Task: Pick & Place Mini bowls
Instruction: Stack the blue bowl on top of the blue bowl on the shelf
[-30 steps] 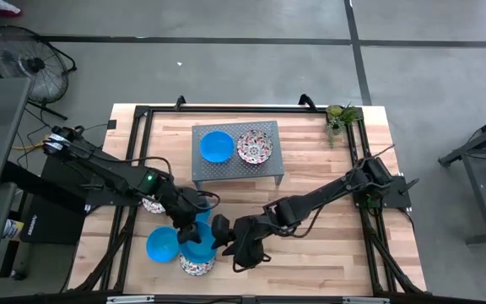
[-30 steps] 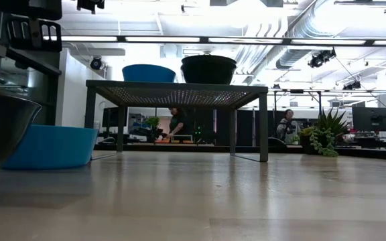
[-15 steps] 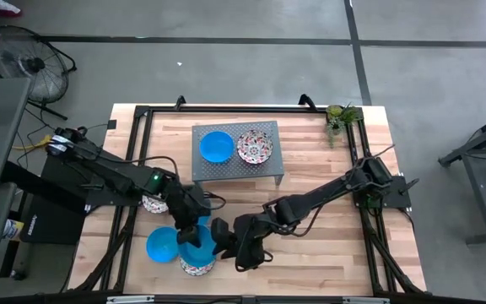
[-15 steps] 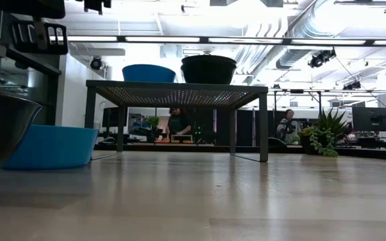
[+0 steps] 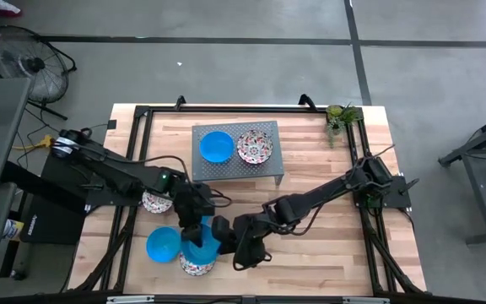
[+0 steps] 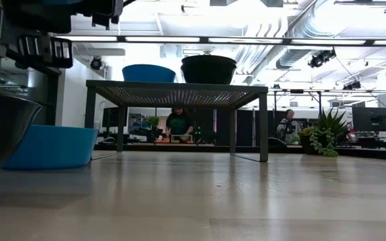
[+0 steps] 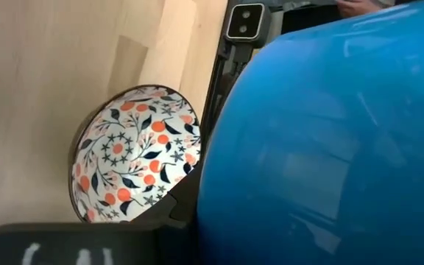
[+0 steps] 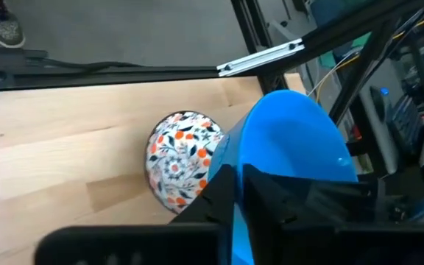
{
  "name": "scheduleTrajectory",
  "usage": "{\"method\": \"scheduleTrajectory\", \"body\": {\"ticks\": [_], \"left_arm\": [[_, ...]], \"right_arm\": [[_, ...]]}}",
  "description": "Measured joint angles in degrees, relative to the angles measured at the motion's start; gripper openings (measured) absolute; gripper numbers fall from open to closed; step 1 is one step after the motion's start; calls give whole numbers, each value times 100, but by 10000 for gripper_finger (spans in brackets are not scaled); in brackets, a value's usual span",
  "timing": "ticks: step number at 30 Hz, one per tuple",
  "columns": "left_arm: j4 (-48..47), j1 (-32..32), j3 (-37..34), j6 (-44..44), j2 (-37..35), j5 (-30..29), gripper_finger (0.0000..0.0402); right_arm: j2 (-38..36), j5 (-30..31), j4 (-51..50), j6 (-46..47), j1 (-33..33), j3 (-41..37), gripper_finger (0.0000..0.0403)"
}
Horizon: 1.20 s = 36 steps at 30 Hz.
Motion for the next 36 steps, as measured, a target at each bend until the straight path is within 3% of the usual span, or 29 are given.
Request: {"method": "scheduleTrajectory", "body": {"ticks": [8,16,24,36], "left_arm": [[153,47,0,46,37,-27,97],[185,175,11,174,24,-60,174],[-2,320,11,178,24,-37,193],[-163,426,11,261,24,-984,195]], "right_arm": [[-2,331,-38,566,141,-2,3],[12,509,-219,1153,159,-28,1],[15,550,-416,1533,168,-31,0],[15,448,-816,2481,184,-31,0]]}}
